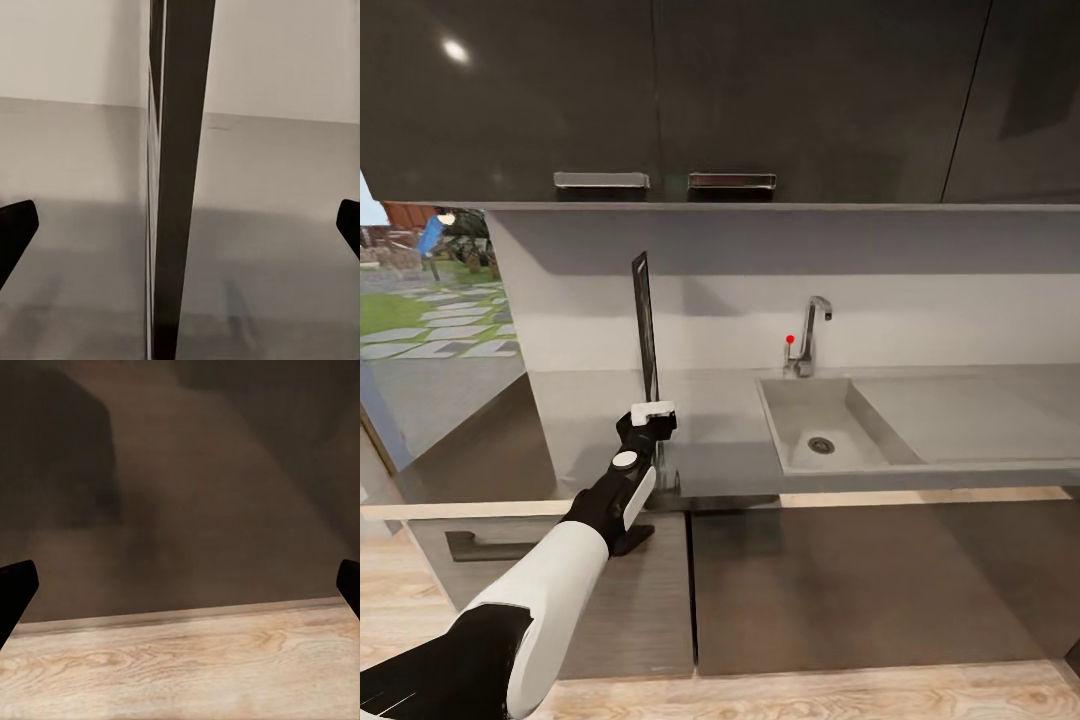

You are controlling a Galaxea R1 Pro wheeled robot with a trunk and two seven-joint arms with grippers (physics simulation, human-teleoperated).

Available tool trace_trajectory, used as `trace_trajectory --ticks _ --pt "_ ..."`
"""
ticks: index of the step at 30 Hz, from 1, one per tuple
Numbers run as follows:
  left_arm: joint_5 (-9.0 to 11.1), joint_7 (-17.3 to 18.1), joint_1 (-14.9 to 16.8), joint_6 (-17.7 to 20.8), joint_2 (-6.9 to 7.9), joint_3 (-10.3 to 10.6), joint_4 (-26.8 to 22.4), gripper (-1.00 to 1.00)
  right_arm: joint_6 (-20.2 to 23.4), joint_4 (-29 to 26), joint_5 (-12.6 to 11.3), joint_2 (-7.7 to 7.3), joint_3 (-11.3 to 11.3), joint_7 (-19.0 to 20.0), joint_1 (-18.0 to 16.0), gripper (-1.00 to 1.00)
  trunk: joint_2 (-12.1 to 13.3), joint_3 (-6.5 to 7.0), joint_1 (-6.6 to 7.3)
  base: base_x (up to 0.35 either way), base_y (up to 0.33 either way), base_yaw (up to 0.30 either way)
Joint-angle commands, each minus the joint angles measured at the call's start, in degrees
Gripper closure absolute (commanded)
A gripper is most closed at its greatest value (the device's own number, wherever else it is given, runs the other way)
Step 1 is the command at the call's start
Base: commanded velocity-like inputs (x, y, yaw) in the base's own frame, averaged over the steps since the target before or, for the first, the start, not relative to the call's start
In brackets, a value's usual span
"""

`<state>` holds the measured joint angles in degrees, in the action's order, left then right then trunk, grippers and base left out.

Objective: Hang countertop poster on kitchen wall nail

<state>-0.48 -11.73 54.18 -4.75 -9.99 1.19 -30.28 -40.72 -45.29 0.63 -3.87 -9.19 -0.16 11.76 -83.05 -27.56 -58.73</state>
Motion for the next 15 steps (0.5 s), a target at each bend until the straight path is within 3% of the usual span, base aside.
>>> trace_trajectory --ticks 1,15 --pt "-0.05 -0.31 0.05 -0.17 -0.01 0.13 0.06 -1.0 -0.06 -0.06 0.07 0.0 -0.04 -0.02 0.02 -1.0 -0.03 -0.05 0.0 0.005 0.0 0.0" --pt "-0.09 -0.31 0.05 -0.17 -0.01 0.13 0.08 -1.0 -0.06 -0.06 0.07 0.0 -0.07 -0.02 0.02 -1.0 -0.03 -0.05 0.0 0.125 0.0 0.0"
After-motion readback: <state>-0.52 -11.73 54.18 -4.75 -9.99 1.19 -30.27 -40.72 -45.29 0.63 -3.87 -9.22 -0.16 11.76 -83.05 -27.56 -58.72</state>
